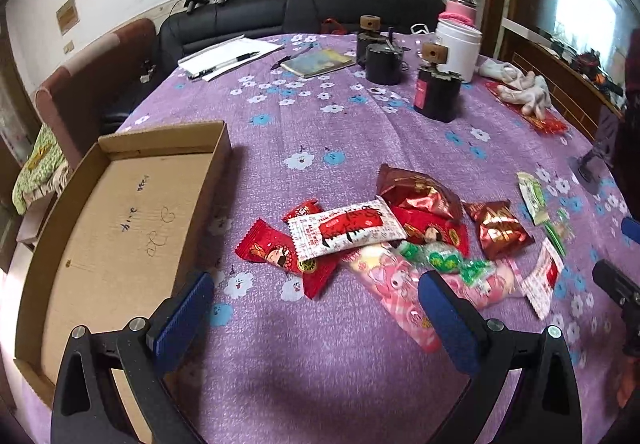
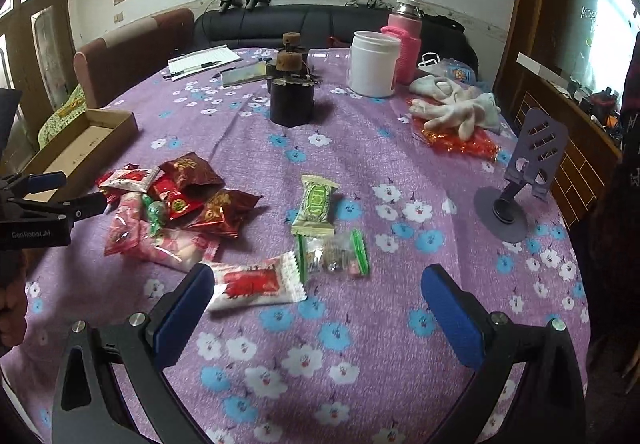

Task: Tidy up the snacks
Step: 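Move both grippers toward the pile of wrapped snacks on the table, then grasp the red face-printed snack bar with the left gripper while the right grasps the clear green-edged packet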

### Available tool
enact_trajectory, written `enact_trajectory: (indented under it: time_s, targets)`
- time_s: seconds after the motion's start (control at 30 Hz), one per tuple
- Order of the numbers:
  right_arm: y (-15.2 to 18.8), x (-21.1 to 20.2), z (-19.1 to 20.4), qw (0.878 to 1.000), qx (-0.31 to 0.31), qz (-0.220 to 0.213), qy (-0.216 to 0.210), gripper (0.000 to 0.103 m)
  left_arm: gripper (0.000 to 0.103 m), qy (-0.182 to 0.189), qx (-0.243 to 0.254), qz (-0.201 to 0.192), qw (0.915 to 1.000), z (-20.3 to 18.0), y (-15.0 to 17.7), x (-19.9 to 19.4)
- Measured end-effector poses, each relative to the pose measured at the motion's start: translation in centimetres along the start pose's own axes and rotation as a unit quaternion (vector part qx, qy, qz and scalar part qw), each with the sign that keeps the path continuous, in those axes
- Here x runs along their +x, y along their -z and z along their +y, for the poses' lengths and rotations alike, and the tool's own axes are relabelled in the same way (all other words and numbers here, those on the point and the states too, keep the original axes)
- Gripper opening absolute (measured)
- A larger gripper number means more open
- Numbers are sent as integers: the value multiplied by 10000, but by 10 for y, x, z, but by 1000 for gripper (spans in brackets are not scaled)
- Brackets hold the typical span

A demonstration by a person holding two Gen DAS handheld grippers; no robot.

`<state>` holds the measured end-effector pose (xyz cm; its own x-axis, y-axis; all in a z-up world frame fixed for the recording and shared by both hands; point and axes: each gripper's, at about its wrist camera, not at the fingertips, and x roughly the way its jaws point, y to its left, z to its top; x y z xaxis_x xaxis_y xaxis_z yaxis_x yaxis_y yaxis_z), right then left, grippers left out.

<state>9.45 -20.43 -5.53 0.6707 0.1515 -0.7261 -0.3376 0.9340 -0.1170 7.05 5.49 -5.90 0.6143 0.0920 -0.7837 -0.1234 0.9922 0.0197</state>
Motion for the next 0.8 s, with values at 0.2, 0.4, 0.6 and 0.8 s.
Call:
enact_trajectory:
  time_s: [0.2,0.4,0.6,0.8]
  targets:
    - [-2,11,-8,9999,77,70,43,103,102,68,-305,87,9995,19,-1,9]
    - [-2,21,-4,9999,-29,143,10,103,98,196,-142,96,9997,11,0,8]
    - [-4,28,-16,9997,58,231,-47,103,98,489,504,-153,9974,-20,5,-8]
    - [-8,29,-23,9995,194,240,-85,103,91,493,143,121,9986,3,1,10]
